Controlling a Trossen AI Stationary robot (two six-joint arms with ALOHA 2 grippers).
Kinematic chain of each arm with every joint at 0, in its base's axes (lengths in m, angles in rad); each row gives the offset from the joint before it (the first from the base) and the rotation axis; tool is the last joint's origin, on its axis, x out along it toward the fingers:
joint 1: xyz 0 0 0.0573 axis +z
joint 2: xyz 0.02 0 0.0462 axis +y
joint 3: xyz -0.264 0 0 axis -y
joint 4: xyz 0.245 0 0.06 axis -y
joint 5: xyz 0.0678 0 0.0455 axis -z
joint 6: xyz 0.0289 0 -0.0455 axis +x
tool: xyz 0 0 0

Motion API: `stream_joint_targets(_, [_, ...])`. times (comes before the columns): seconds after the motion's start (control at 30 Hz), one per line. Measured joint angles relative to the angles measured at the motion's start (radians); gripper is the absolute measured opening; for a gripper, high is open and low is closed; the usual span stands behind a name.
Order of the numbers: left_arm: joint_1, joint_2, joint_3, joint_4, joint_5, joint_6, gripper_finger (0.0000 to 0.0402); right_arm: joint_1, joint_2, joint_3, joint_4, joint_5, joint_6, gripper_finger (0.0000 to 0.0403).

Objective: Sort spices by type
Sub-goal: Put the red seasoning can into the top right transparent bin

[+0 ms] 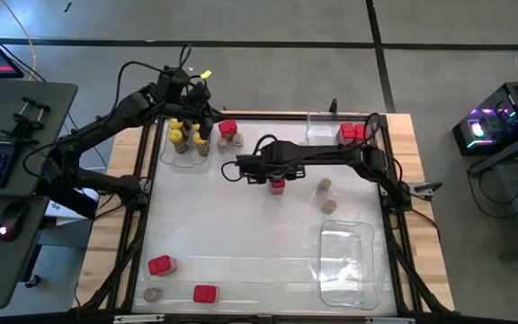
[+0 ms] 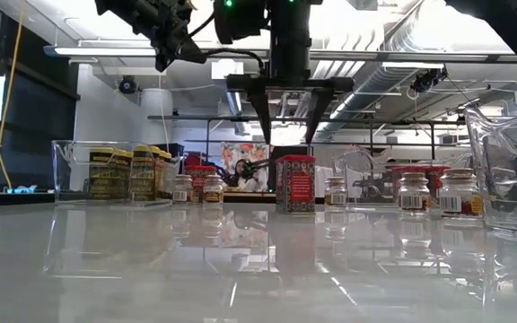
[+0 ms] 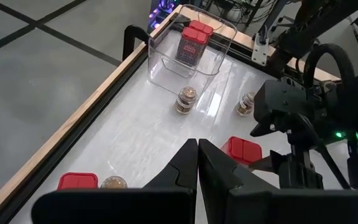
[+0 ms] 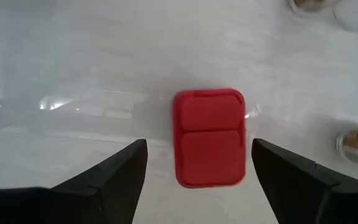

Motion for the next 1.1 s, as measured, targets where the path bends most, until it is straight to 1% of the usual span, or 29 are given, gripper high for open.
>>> stream_joint_targets(0.07, [0.000, 0.000, 0.000, 0.000, 0.000, 0.000, 0.0000, -0.002, 0.000, -0.020, -0.004, -0.013, 0.025, 0.0286])
stream_joint_targets(0.17, [0.000, 0.000, 0.000, -0.001, 0.000, -0.001, 0.0000, -0.014, 0.000, -0.060, 0.015, -0.059, -0.001, 0.0286])
stream_joint_targets(0.3, [0.000, 0.000, 0.000, -0.002, 0.000, 0.000, 0.0000, -0.024, 0.000, -0.090, 0.049, -0.063, -0.019, 0.0286])
stream_joint_targets(0.5, [0.000, 0.000, 0.000, -0.001, 0.000, 0.001, 0.0000, -0.040, -0.001, -0.121, 0.150, -0.063, -0.034, 0.0286])
stream_joint_targets(0.73, [0.000, 0.000, 0.000, -0.006, 0.000, 0.001, 0.0000, -0.055, -0.001, -0.207, 0.180, -0.093, -0.026, 0.0285])
stream_joint_targets(0.83, [0.000, 0.000, 0.000, -0.006, 0.000, 0.001, 0.0000, -0.055, 0.000, -0.224, 0.197, -0.093, -0.035, 0.0267])
stream_joint_targets(0.97, [0.000, 0.000, 0.000, -0.006, -0.001, 0.002, 0.0000, -0.048, 0.000, -0.193, 0.182, -0.092, -0.074, 0.0204])
stream_joint_targets(1.1, [0.000, 0.000, 0.000, -0.006, -0.003, 0.002, 0.0000, -0.045, -0.010, -0.096, 0.074, -0.085, -0.160, 0.0206])
